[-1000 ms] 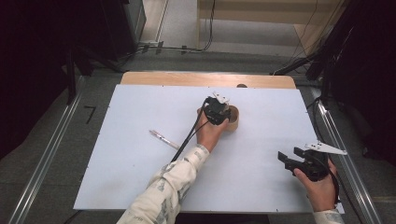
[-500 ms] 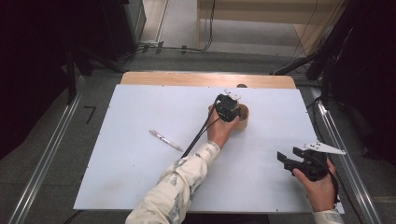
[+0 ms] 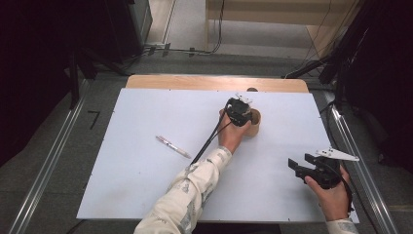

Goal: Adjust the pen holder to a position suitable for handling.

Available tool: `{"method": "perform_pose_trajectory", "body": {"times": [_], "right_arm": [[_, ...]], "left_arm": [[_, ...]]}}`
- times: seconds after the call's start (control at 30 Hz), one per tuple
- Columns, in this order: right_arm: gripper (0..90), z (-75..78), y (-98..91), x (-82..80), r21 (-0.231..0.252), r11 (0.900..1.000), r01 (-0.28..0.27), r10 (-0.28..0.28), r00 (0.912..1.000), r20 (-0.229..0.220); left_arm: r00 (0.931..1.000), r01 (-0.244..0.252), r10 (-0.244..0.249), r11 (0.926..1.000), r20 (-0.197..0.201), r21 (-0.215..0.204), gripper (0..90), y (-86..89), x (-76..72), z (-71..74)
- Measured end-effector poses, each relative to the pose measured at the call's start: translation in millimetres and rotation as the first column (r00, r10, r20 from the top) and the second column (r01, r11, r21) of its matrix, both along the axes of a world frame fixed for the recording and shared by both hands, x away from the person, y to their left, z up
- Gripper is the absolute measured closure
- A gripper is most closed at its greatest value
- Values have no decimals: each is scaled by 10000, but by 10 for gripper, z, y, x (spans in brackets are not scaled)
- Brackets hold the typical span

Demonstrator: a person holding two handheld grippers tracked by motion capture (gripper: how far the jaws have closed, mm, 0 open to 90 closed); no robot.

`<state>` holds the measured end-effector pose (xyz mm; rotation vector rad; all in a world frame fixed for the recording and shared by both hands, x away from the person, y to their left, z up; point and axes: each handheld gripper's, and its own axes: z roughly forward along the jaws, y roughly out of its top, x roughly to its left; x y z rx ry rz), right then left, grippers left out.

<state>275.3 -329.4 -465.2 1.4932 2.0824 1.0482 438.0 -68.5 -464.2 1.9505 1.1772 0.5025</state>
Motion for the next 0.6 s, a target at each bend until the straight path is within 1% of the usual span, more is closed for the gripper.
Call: {"method": "perform_pose_trajectory", "body": {"times": [0.07, 0.1, 0.13, 0.23, 0.3, 0.37, 0.4, 0.43, 0.5, 0.53, 0.6], "right_arm": [[268, 1, 2, -2, -3, 10000, 13, -13, 10000, -6], [268, -1, 0, 1, -5, 10000, 3, -3, 10000, -2], [268, -1, 0, 1, -5, 10000, 3, -3, 10000, -2], [268, -4, -7, 2, -23, 10000, 2, -2, 10000, -1], [268, -4, -10, 2, -29, 10000, 21, -21, 10000, 11], [268, -3, -21, 1, -15, 10000, 57, -57, 10000, 13], [268, -2, -33, -1, -8, 10000, 95, -95, 9999, 36], [268, -2, -33, -1, -8, 10000, 95, -95, 9999, 36], [267, -1, -37, -3, -22, 9999, 105, -105, 9999, 43], [268, -3, -33, -3, -31, 9999, 121, -121, 9999, 28], [268, -2, -22, -4, -38, 9999, 102, -102, 9999, 33]], "left_arm": [[10000, 54, -54, 9999, 20, -96, 663, -12, -3, -7], [10000, 53, -53, 9999, 26, -162, 612, -21, -4, -15], [10000, 25, -24, 9999, 64, -150, 612, -25, -5, -20], [9999, 19, -15, 9997, 137, -239, 524, -24, -13, -5], [9998, 50, -46, 9998, 196, -186, 514, -15, -31, 22], [9997, 55, -49, 9997, 257, -224, 484, -1, -66, 51], [9996, 107, -100, 9996, 272, -261, 453, 10, -89, 67], [9995, 131, -122, 9993, 280, -337, 453, 17, -116, 85], [9995, 179, -169, 9993, 275, -329, 401, 40, -169, 123], [9995, 189, -180, 9993, 269, -315, 370, 58, -195, 142], [9997, 198, -191, 9990, 172, -411, 347, 104, -242, 170]]}}
